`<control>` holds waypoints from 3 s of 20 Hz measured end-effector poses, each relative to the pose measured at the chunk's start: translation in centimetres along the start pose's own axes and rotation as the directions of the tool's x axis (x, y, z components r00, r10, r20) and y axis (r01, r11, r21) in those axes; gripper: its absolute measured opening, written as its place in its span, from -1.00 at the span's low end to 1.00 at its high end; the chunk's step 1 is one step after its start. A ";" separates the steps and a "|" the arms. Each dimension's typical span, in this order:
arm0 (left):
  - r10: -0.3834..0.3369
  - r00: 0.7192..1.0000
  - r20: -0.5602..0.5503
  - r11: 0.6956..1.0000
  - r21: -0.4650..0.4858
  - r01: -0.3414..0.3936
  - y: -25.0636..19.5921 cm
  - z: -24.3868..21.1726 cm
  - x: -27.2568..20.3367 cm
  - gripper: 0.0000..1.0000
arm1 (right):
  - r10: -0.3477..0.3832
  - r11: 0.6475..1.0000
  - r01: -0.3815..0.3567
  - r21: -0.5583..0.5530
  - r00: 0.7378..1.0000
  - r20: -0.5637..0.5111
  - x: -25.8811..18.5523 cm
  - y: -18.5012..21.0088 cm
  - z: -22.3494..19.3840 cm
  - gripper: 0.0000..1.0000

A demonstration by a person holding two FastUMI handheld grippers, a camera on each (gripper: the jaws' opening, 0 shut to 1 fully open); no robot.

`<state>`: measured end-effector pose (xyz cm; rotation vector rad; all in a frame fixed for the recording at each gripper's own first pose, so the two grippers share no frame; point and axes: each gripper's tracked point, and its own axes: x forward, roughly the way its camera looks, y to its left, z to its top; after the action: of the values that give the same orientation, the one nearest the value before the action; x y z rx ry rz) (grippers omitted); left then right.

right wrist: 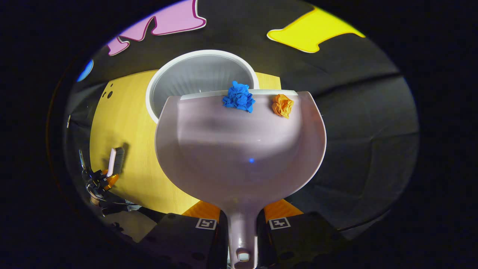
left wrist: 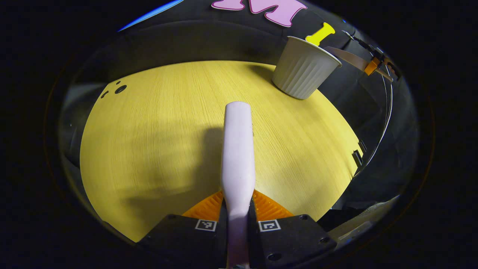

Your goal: Pick up the small broom and dustpan from the desktop, sweep the trash into the dustpan with the broom, and then empty the trash into the garbage bin.

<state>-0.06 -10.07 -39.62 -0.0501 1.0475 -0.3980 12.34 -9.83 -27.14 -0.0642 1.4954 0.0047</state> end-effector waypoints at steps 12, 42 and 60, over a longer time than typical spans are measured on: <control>0.067 0.997 0.037 0.995 -0.078 -0.064 -0.3 -2.0 -1.5 -0.48 | -0.098 0.984 0.091 -0.152 0.994 -0.038 1.1 -1.1 3.7 -0.29; 0.136 0.989 0.053 0.984 -0.121 -0.129 -1.8 -0.4 -2.7 -0.48 | 0.001 0.990 0.034 -0.135 0.970 0.245 -2.8 -1.3 3.1 -0.29; 0.198 0.979 0.043 0.977 -0.093 -0.193 -0.5 -0.1 -1.3 -0.47 | 0.282 0.941 -0.207 -0.267 0.916 0.284 -0.5 19.1 -14.2 -0.29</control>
<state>-0.88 -10.10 -38.44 -0.0358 1.0083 -0.1710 -2.62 8.57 -28.40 -0.0589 1.1633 0.3794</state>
